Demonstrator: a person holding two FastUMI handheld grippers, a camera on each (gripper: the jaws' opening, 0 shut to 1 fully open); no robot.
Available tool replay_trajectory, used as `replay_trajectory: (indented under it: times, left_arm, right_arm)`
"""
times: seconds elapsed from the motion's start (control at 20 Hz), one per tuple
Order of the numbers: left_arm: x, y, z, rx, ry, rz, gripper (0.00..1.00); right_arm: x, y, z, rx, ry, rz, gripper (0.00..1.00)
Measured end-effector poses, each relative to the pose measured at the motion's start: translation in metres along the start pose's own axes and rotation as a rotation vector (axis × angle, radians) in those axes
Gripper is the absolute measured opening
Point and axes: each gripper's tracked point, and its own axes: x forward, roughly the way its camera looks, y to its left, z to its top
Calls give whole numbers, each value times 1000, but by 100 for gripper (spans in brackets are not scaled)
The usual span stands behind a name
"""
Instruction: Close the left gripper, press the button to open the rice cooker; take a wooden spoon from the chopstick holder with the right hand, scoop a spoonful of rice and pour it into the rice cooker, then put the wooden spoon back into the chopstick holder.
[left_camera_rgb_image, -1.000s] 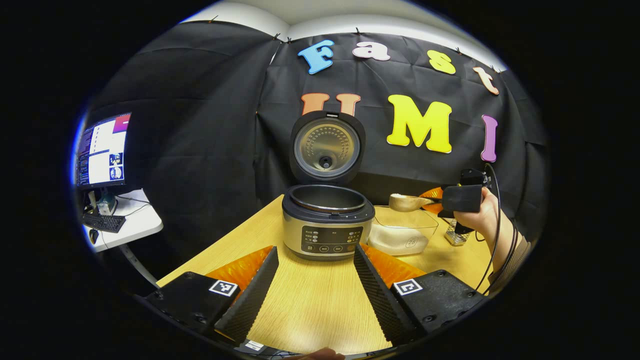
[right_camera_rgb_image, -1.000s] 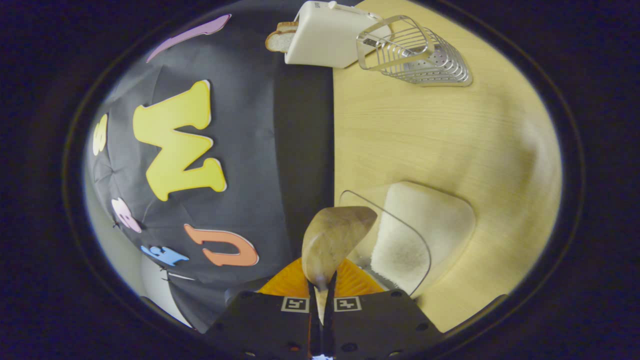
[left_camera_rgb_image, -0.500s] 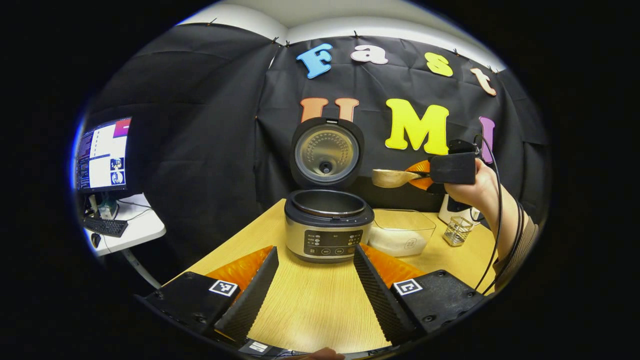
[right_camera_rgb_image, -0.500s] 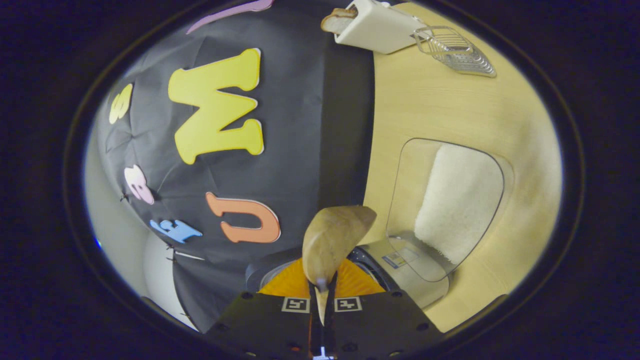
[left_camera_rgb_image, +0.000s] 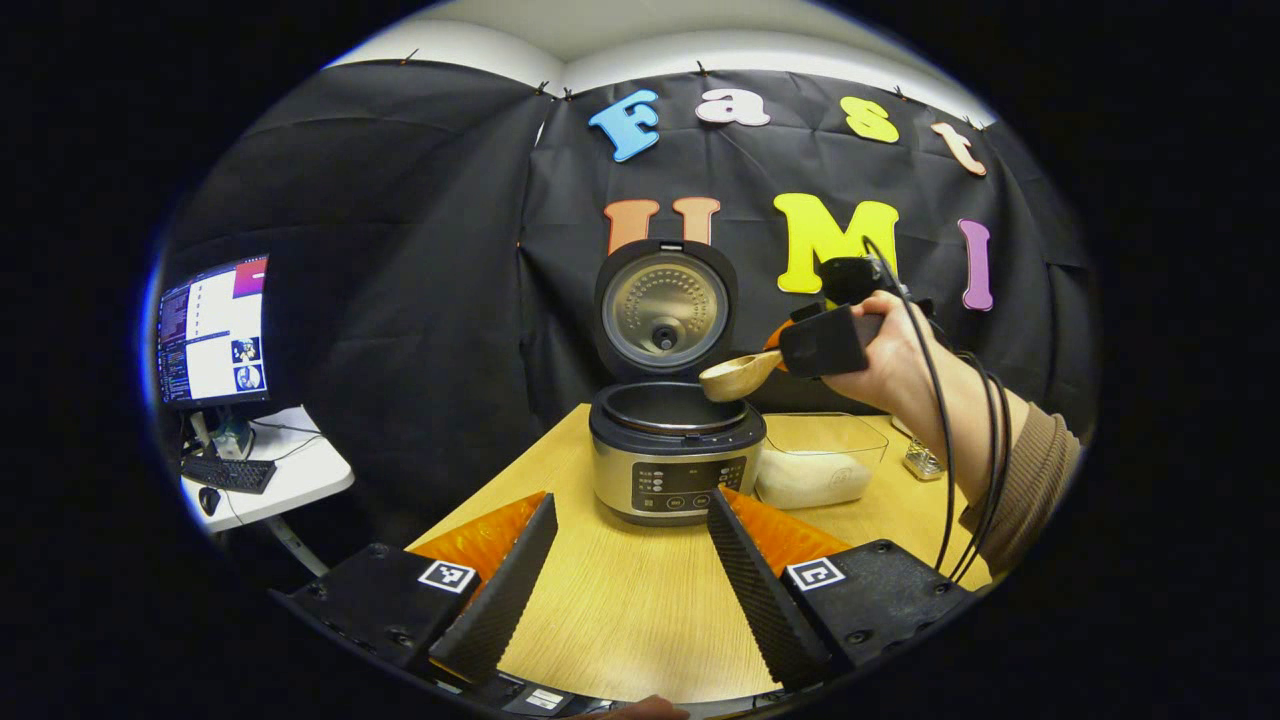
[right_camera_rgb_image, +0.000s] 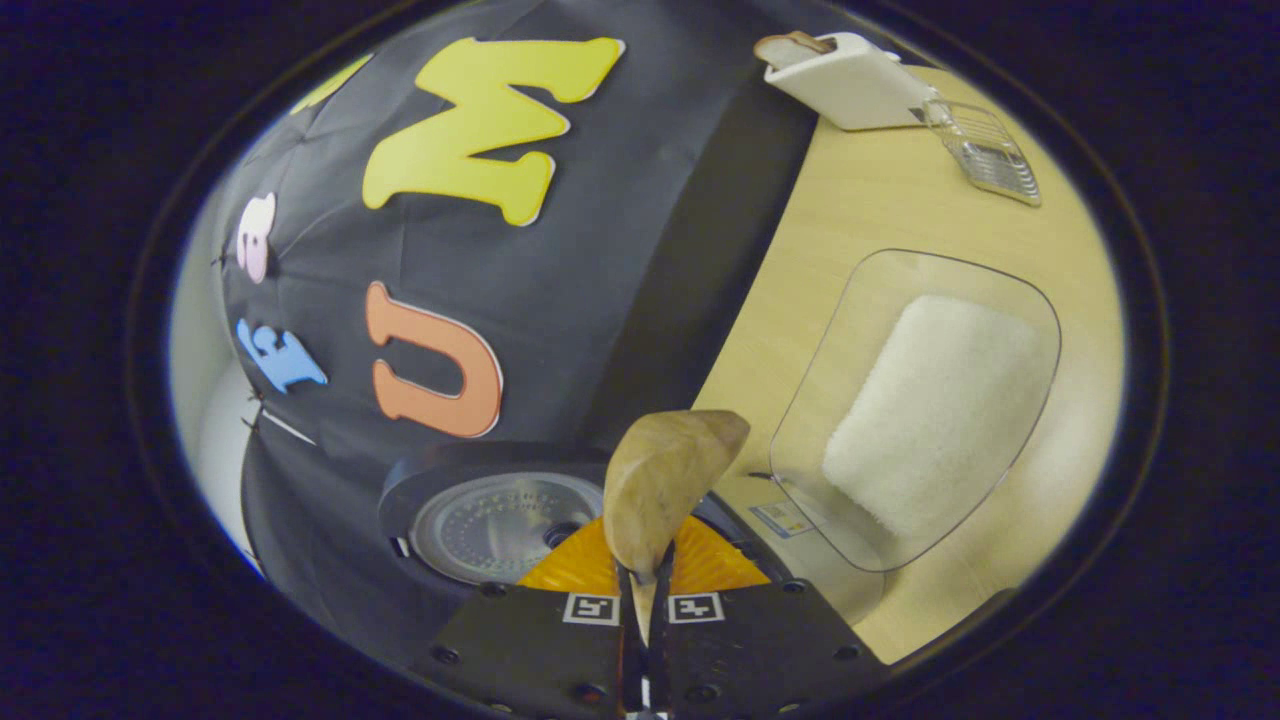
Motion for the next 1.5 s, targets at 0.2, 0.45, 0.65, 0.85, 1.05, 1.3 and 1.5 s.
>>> replay_trajectory:
  times: [0.2,0.45,0.65,0.85,1.05,1.3,1.5]
  left_arm:
    - [4,1,-6,-4,18,-4,97]
    - [3,10,-3,5,9,17,97]
    - [3,11,-5,1,17,19,97]
    - [2,9,-4,10,15,16,97]
    - [-2,5,2,28,-2,10,97]
    - [-1,5,0,27,1,6,100]
    - [3,19,-7,14,24,32,97]
  right_arm:
    - [19,16,-17,-169,-33,-19,3]
    - [32,23,-38,-345,-26,-58,5]
    - [39,29,-47,-517,-51,-75,4]
    - [40,38,-57,-677,-62,-72,3]
    - [35,54,-60,-782,-85,-32,4]
    - [26,71,-55,-928,-143,5,6]
    - [29,67,-55,-989,-140,-5,4]
